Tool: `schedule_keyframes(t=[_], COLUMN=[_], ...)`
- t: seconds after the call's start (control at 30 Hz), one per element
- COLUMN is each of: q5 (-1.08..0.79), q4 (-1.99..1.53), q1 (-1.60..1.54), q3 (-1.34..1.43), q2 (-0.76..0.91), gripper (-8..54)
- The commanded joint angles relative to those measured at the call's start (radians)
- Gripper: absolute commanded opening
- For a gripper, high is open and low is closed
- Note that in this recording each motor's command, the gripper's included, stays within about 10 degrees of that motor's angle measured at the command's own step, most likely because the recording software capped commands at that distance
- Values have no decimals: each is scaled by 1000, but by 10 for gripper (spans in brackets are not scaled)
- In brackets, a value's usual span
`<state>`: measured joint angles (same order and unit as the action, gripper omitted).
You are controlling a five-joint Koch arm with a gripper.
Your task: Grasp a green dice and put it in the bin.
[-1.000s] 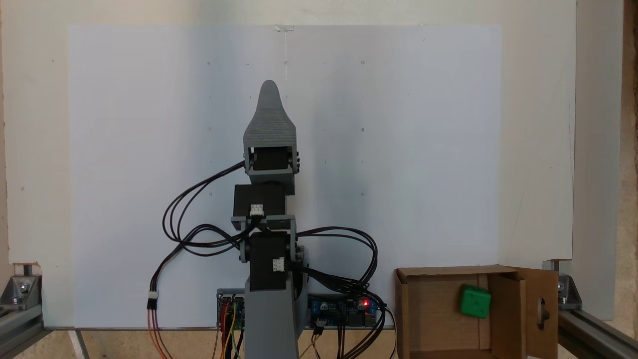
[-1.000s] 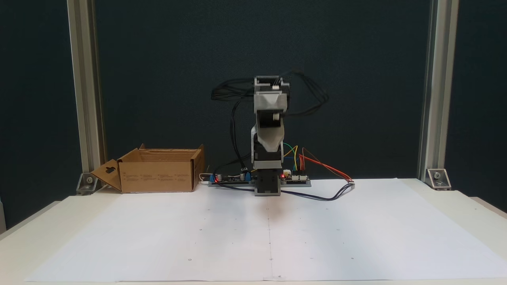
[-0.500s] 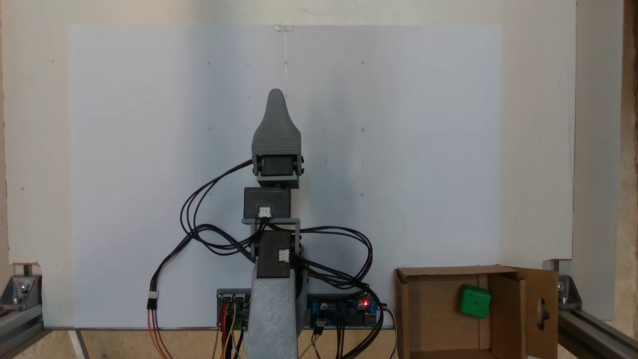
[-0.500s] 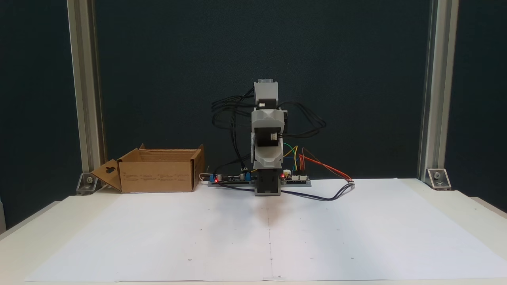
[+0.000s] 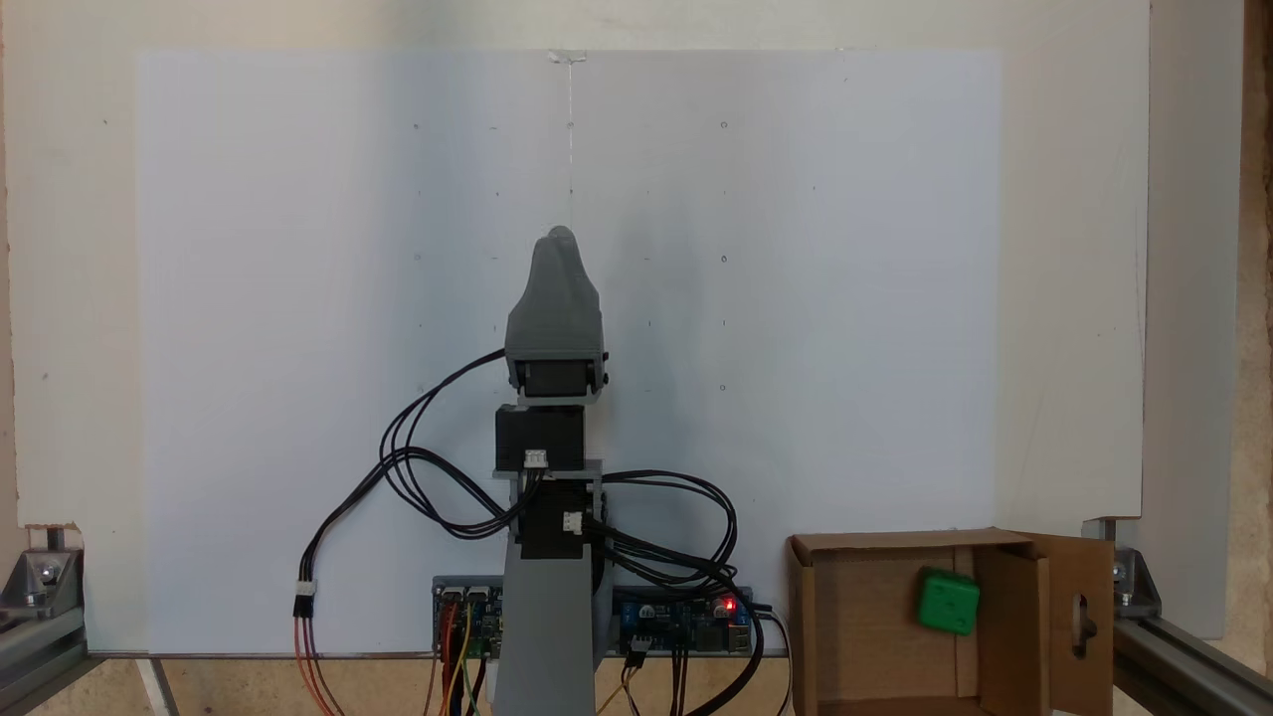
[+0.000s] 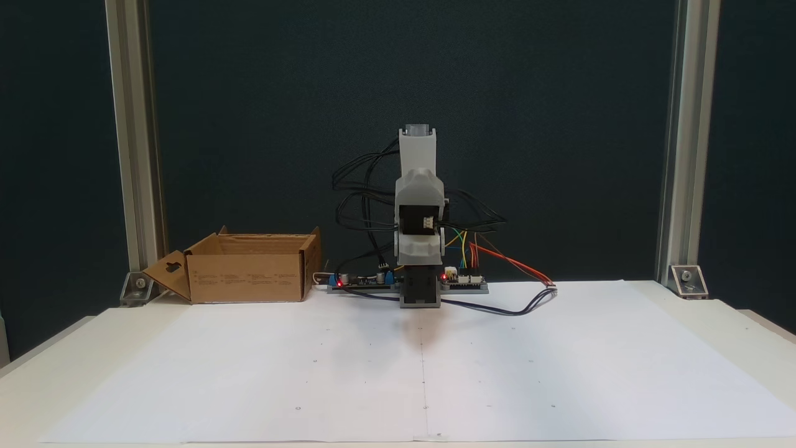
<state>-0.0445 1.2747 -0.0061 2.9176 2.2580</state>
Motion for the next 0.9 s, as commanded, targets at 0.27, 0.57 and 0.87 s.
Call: schedule_keyframes(t=[0.27,0.57,0.87], q5=[-67,-63,-64], q4=[204,221,221], q1=[11,29,31], q3=[121,212,212], q2=[114,107,109], gripper=[439,444,445])
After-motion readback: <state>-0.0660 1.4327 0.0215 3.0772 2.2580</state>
